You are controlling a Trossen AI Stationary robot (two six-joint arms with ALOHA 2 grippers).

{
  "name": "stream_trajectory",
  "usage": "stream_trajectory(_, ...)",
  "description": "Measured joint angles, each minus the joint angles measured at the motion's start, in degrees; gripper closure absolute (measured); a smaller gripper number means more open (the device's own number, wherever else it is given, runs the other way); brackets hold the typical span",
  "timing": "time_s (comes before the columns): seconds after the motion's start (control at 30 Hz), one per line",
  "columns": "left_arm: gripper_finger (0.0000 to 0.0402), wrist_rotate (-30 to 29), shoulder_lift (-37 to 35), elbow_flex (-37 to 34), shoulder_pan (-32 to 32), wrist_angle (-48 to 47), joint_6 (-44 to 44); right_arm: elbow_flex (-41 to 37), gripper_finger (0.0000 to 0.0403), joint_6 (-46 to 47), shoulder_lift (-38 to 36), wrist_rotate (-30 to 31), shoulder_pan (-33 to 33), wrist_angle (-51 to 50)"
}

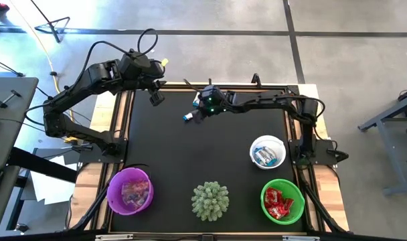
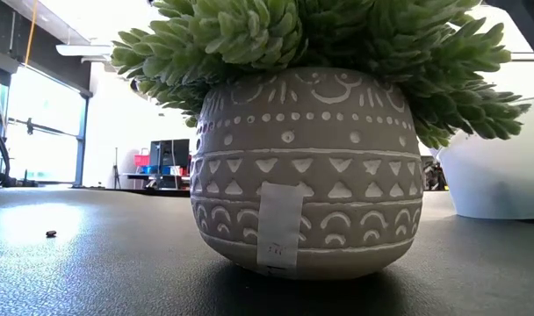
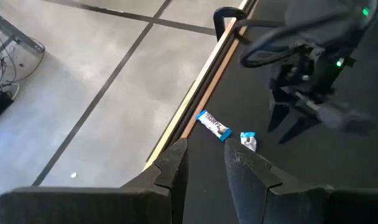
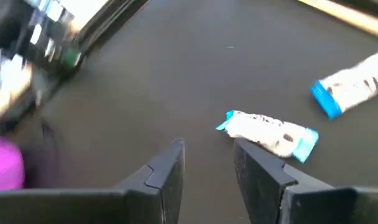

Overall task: Sort candy
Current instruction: Put the white candy wrapper into the white bucket

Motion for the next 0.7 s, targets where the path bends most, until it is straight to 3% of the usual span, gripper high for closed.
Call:
stream_trajectory(0.17, 0.0312, 0.06, 0.00, 0.00, 1.16, 0.00, 1.65, 0.00, 0.0270, -19.32, 0.00, -4.25, -1.87, -0.18)
stream_trajectory(0.47, 0.0312, 0.15, 0.00, 0.00, 4.89, 0.04, 1.70, 0.07, 0.0270, -23.56, 0.67, -6.74, -5.07, -6.45)
stream_trajectory(0.7, 0.0312, 0.17, 0.00, 0.00, 7.08, 0.15, 2.00, 0.46, 0.0270, -38.60, 0.79, -7.38, -5.63, -11.29)
